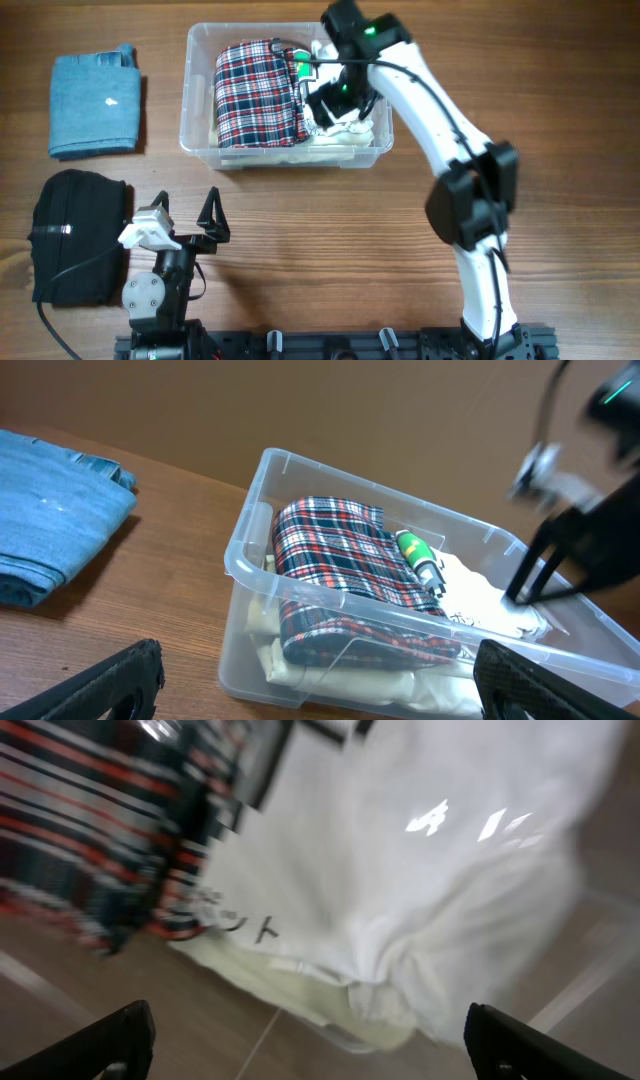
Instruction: Pack container
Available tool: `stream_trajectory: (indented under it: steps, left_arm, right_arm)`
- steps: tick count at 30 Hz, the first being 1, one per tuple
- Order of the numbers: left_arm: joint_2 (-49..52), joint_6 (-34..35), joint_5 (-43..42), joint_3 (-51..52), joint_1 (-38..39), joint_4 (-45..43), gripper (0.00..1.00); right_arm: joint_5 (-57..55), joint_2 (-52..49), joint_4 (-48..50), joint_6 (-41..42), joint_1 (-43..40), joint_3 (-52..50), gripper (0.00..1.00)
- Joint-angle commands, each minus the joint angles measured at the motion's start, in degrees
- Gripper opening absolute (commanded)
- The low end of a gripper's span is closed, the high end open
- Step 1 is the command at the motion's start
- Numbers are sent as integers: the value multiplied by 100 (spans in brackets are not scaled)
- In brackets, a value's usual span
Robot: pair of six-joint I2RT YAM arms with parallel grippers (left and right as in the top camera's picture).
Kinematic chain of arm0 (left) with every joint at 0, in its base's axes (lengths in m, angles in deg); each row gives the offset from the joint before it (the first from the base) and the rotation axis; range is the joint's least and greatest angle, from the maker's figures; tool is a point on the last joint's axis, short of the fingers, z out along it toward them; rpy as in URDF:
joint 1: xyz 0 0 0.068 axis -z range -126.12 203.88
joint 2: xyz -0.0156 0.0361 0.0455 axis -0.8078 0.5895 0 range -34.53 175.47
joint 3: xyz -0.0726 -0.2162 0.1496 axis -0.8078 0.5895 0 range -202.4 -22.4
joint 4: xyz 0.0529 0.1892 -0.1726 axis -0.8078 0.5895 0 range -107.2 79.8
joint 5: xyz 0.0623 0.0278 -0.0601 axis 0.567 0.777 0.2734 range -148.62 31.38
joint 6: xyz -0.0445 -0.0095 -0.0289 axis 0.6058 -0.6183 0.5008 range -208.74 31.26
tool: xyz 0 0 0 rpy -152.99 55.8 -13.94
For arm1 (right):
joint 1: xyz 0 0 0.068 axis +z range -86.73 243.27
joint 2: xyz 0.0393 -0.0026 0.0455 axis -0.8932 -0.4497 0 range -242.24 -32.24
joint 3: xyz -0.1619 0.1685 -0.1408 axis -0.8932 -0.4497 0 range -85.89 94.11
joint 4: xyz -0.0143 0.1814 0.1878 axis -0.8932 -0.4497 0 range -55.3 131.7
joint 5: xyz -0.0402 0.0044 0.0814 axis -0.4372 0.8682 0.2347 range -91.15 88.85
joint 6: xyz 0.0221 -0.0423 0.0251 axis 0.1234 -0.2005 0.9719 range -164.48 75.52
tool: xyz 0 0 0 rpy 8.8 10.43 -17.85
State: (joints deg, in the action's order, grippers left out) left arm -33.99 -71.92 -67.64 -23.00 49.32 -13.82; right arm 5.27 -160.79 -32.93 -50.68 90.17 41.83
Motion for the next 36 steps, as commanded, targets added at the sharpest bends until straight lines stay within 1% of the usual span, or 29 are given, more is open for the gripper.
stream_trajectory:
  steps: [1, 3, 5, 8, 12, 15, 17, 21, 23, 24, 26, 28, 30, 32, 36]
  left_arm:
    - [-26, -7, 9, 28, 33, 20, 100]
    - [-26, -4, 9, 28, 33, 20, 100]
    - [-26, -4, 9, 28, 33, 20, 100]
    - [-26, -7, 9, 28, 33, 20, 100]
    - [-26, -7, 9, 28, 33, 20, 100]
    - [-26, -4, 9, 28, 33, 20, 100]
    - [-26, -4, 7, 28, 33, 20, 100]
    - [-26, 79, 15, 28, 28, 11, 100]
    - [-24, 315, -365, 28, 28, -61, 100]
    - [-24, 313, -686, 26, 28, -236, 100]
    - [-22, 315, -1019, -98, 28, -251, 100]
    - [48, 310, -970, -525, 26, 225, 100]
    - [348, 291, -688, -1298, 26, 1084, 100]
    - [927, 343, -334, -2201, 26, 2072, 100]
    - [2452, 358, -295, -3862, 28, 3908, 100]
  right_arm:
    - [-13, 1025, 0, 146, -116, 297, 100]
    - [-81, 1241, 76, 343, -380, 297, 100]
    - [-76, 1294, 107, 616, -826, 297, 100]
    - [-79, 1272, 127, 791, -1576, 293, 100]
    - [-79, 1263, 476, 837, -2570, 269, 100]
    - [-81, 1261, 739, 1178, -3467, 260, 100]
    - [-79, 1261, 850, 1281, -3875, 229, 100]
    - [-79, 1261, 820, 1279, -4360, 227, 100]
    - [-81, 1261, 822, 1272, -4439, 227, 100]
    - [-81, 1261, 820, 1274, -4439, 227, 100]
    - [-79, 1261, 822, 1274, -4439, 229, 100]
    - [-79, 1261, 822, 1274, -4439, 227, 100]
    - [-79, 1261, 822, 1274, -4439, 227, 100]
    - [-79, 1261, 820, 1274, -4439, 227, 100]
    - [-79, 1261, 820, 1276, -4439, 227, 100]
